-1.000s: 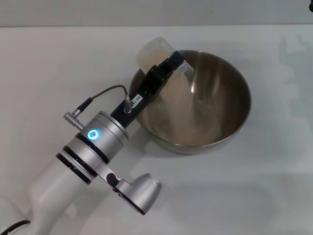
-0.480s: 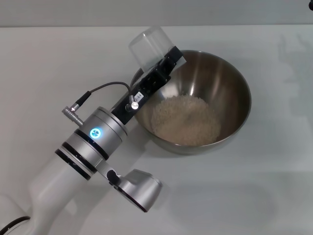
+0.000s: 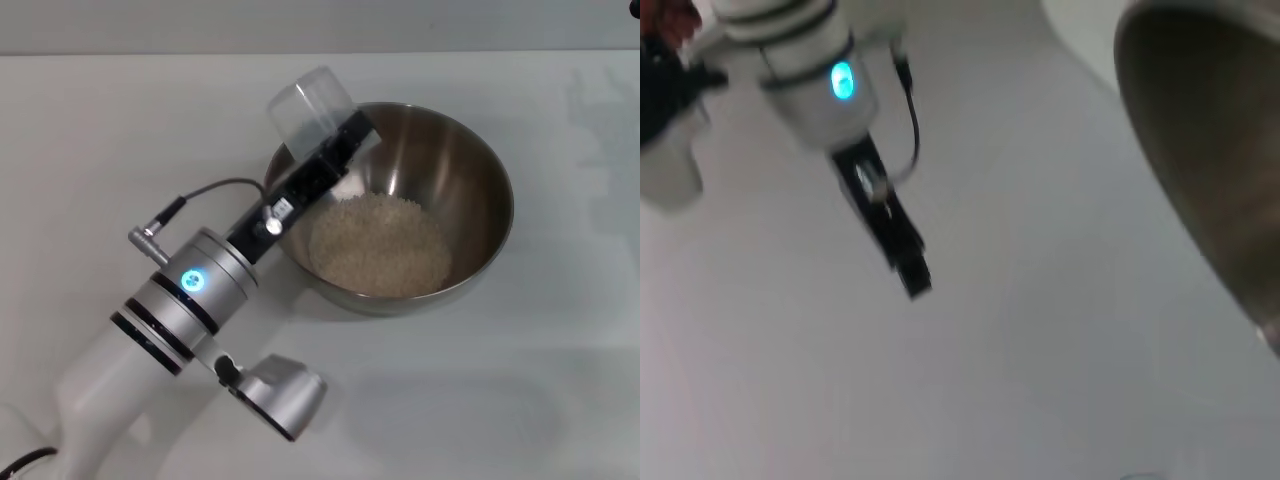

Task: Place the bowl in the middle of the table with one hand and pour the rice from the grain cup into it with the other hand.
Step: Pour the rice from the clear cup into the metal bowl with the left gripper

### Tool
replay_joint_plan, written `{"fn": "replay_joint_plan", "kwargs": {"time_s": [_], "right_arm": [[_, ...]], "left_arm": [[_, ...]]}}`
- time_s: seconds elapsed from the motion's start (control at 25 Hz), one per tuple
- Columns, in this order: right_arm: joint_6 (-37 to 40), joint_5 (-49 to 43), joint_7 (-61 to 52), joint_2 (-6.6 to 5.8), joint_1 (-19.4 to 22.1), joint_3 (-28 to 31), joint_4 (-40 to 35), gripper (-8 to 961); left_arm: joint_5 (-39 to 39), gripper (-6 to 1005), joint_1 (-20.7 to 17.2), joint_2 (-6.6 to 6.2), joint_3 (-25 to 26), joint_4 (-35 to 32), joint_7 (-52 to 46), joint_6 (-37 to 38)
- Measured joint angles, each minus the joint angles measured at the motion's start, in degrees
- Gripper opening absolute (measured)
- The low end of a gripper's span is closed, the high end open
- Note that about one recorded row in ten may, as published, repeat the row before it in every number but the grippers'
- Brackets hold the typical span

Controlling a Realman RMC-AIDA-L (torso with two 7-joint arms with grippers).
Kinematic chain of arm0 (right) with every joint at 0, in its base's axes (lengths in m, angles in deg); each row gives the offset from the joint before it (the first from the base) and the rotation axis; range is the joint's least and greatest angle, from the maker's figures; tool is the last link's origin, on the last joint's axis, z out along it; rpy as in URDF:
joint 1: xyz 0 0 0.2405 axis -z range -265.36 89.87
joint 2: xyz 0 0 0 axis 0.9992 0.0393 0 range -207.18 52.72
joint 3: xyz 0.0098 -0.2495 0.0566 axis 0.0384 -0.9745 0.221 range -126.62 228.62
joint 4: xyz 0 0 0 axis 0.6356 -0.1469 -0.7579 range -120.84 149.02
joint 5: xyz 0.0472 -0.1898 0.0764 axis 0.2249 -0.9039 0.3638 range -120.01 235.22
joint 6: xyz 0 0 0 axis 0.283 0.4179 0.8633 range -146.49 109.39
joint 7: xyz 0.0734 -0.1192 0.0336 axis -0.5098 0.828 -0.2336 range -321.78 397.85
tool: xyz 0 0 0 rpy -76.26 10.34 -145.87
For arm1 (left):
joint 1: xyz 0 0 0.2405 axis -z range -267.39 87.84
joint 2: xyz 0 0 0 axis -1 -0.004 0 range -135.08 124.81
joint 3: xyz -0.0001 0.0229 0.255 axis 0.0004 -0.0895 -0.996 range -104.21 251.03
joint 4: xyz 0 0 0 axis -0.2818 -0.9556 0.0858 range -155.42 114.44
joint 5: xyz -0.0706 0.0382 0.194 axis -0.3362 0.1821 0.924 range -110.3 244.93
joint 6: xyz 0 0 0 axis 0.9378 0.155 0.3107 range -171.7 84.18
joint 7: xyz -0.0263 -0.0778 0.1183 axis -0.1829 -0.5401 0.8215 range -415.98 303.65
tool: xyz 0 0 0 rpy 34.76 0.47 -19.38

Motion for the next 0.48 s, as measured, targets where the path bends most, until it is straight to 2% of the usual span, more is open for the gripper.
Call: {"fn": "replay_joint_plan", "kwargs": {"time_s": [0.16,0.32,0.48], "right_arm": [[0.0,0.1,0.0,0.00,-0.4,0.0,-0.5,411],[0.0,0.1,0.0,0.00,-0.6,0.0,-0.6,411],[0.0,0.2,0.0,-0.01,-0.7,0.1,-0.7,411]], "left_arm": [[0.6,36,-0.1,0.03,-1.1,-0.3,-0.3,-0.4],[0.8,37,-0.1,-0.01,1.2,-0.7,-0.5,-0.1],[1.1,38,-0.1,0.05,0.1,-1.5,-0.7,-0.4]]}}
